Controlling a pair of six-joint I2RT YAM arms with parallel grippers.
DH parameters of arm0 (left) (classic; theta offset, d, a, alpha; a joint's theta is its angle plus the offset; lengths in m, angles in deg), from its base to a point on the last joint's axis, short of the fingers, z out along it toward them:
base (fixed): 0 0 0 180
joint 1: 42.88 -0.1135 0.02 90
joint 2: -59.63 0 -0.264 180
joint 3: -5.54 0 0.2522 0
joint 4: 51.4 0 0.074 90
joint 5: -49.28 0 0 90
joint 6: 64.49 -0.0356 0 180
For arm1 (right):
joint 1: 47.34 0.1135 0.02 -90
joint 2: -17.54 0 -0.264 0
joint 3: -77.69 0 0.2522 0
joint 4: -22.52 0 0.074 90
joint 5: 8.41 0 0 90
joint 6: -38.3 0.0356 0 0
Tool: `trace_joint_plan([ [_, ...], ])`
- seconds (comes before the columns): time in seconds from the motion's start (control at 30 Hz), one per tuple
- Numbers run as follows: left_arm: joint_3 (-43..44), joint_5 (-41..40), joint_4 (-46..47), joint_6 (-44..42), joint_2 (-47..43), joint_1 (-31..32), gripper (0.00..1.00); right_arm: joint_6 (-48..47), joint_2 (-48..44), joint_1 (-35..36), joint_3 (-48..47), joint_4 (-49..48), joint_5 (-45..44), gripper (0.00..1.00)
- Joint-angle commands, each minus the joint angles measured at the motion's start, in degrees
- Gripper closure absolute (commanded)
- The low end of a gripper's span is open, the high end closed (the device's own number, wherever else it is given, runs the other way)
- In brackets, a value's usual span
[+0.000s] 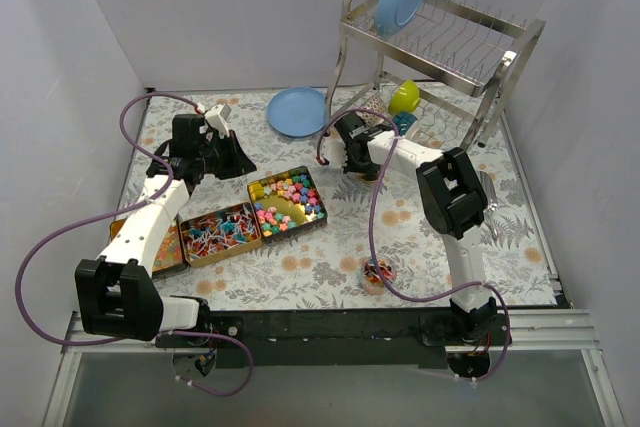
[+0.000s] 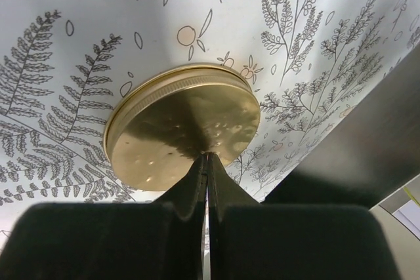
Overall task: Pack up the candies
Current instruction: Move the bottle lid to the center of the board.
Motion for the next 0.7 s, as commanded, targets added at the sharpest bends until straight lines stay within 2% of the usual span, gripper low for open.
trace_joint_plan([
  [0.0, 0.18, 1.18, 1.09, 0.28, 0.12, -0.57, 1.00, 0.52, 1.08, 0.54, 0.77, 4.69, 3.49, 0.99],
  [0.37, -0.34, 1.70, 2.23, 0.55, 1.53, -0.65, 1.00, 4.03, -5.59, 6.94, 12.01, 9.00, 10.70, 0.99],
  [0.67, -1.05, 1.62, 1.97, 0.19, 1.26, -0.65, 1.00, 6.32, -8.41, 8.89, 6.23, 13.22, 11.49, 0.99],
])
